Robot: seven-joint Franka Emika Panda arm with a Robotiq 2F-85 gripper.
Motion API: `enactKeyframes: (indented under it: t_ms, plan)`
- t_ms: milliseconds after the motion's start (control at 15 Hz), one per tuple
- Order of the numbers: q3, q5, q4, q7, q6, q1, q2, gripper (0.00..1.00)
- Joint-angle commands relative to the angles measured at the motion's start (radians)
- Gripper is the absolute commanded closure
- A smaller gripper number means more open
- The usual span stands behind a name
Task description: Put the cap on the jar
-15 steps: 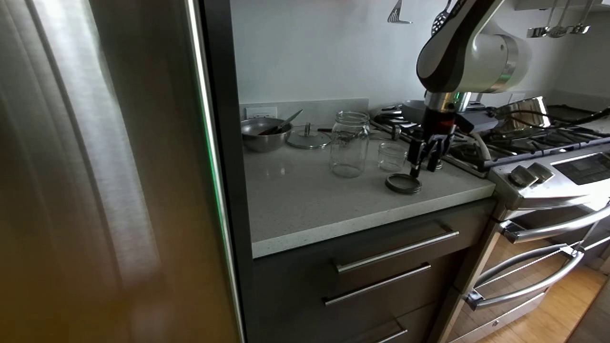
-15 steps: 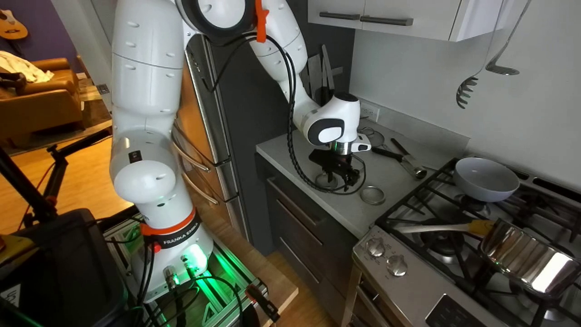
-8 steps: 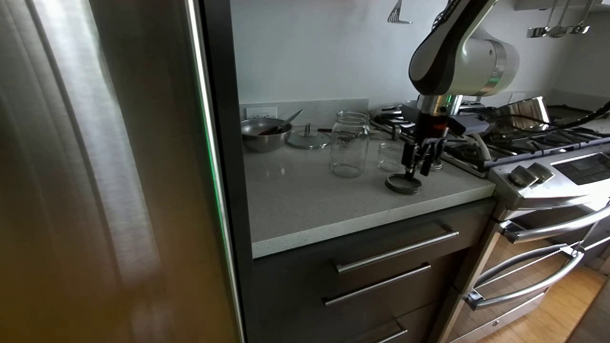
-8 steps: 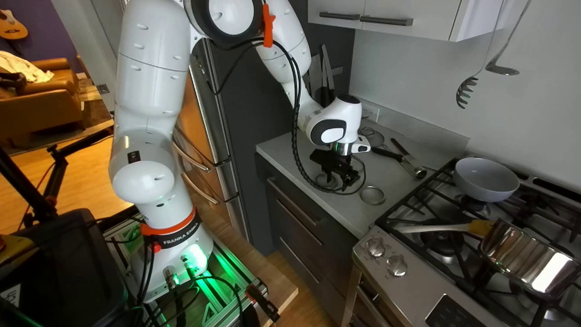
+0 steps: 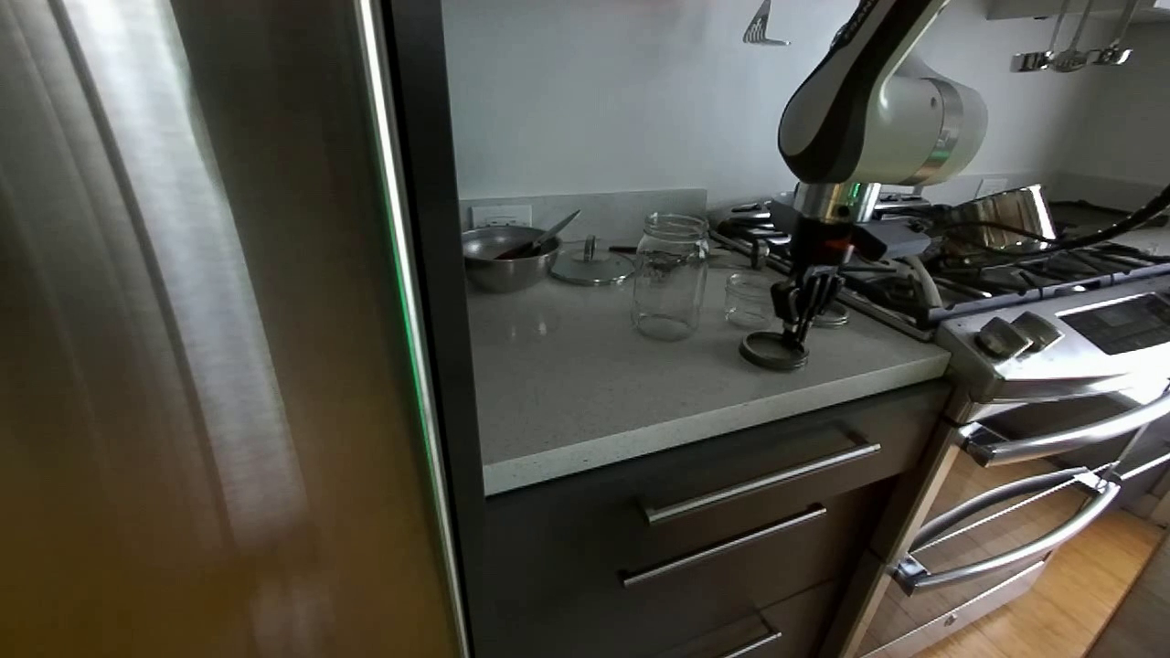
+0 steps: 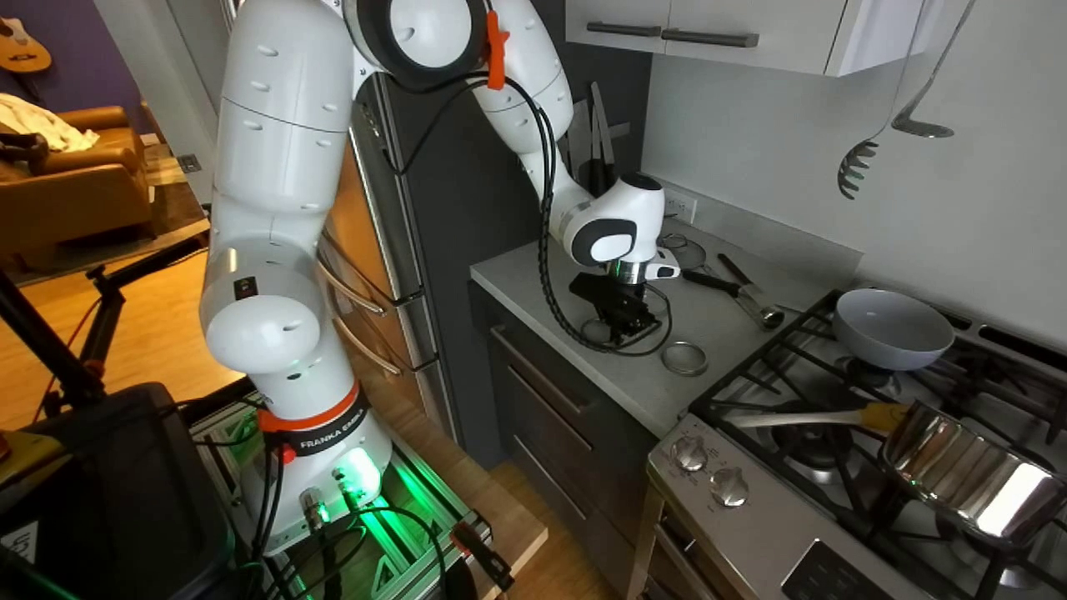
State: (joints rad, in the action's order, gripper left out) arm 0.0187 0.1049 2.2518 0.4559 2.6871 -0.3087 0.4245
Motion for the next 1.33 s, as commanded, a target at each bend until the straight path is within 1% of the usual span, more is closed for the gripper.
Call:
enactKeyframes:
  t_ms: [0,67,133,200,400,533,600,667,800,933,1067,1267]
  plan:
    - [0.011,0.008,-0.001,0.017,-0.022,-0.010,-0.012,0.64]
    - [0.012,0.008,0.000,0.016,-0.022,-0.009,-0.015,0.64]
    - [0.013,0.008,0.000,0.017,-0.021,-0.009,-0.016,0.59]
    - [0.013,0.008,0.001,0.017,-0.021,-0.008,-0.017,0.76]
    - [0.015,0.007,0.001,0.020,-0.023,-0.008,-0.019,0.98]
    - [0.015,0.007,0.001,0.022,-0.023,-0.008,-0.019,1.00]
    - [0.015,0.006,0.001,0.024,-0.023,-0.008,-0.019,0.98]
    - [0.013,0.002,0.005,0.020,-0.026,-0.005,-0.026,0.98]
    - [-0.002,-0.027,0.020,0.004,-0.028,0.014,-0.050,0.98]
    - [-0.031,-0.074,0.047,-0.038,-0.056,0.050,-0.108,0.98]
    - [-0.062,-0.141,0.073,-0.074,-0.108,0.088,-0.175,0.98]
    - [-0.089,-0.245,0.095,-0.122,-0.215,0.134,-0.271,0.98]
